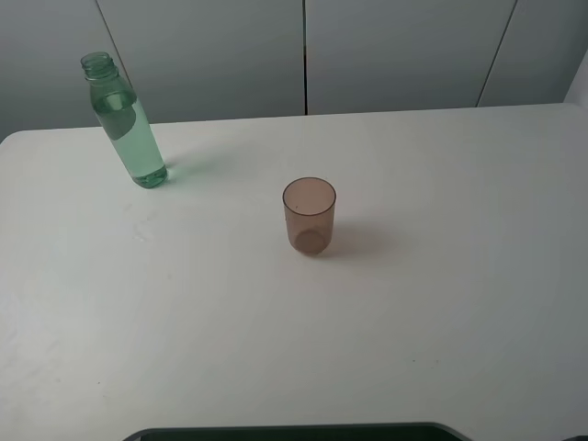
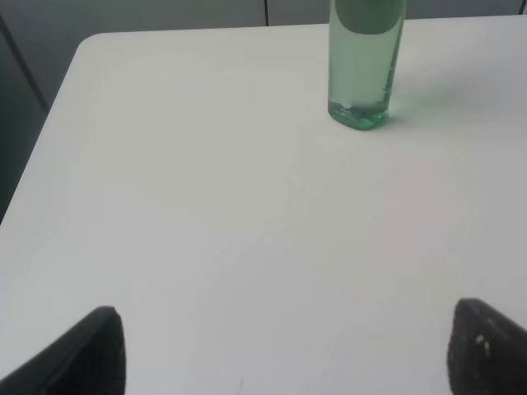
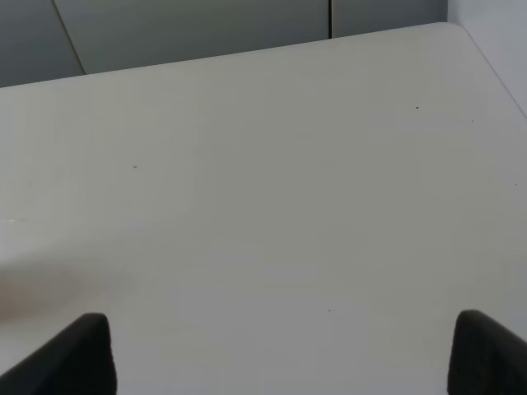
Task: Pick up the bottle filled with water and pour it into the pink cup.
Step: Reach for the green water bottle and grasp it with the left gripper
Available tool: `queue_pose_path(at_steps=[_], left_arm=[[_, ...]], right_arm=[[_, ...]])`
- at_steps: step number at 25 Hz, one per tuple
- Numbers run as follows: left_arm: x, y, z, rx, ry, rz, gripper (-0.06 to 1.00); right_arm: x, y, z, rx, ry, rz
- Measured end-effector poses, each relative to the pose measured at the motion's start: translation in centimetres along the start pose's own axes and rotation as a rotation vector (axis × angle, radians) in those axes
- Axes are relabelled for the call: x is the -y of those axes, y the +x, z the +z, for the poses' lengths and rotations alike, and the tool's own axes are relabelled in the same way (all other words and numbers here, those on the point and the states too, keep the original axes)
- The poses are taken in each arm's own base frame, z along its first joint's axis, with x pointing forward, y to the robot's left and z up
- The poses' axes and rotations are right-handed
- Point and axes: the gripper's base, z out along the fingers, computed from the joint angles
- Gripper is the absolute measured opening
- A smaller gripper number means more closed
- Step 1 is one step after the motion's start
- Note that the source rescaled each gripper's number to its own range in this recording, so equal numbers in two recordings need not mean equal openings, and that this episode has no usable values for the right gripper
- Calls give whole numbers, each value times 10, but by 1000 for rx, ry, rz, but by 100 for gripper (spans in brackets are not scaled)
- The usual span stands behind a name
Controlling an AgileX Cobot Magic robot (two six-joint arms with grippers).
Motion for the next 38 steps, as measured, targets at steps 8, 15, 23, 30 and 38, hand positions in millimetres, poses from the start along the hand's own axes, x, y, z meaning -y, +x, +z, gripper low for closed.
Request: queue_pose_path(at_steps=[8, 15, 23, 30, 38], left_arm=[[0, 0, 0, 0, 0, 0, 100], [0, 0, 0, 0, 0, 0, 100], [0, 0, 0, 0, 0, -2, 100], [0, 0, 0, 0, -4, 0, 100], [-3, -3, -3, 21, -36, 2, 100]], right_arm=[[0, 0, 0, 0, 0, 0], [0, 0, 0, 0, 0, 5], [0, 0, 0, 0, 0, 5], [0, 0, 0, 0, 0, 5], [0, 0, 0, 0, 0, 5]])
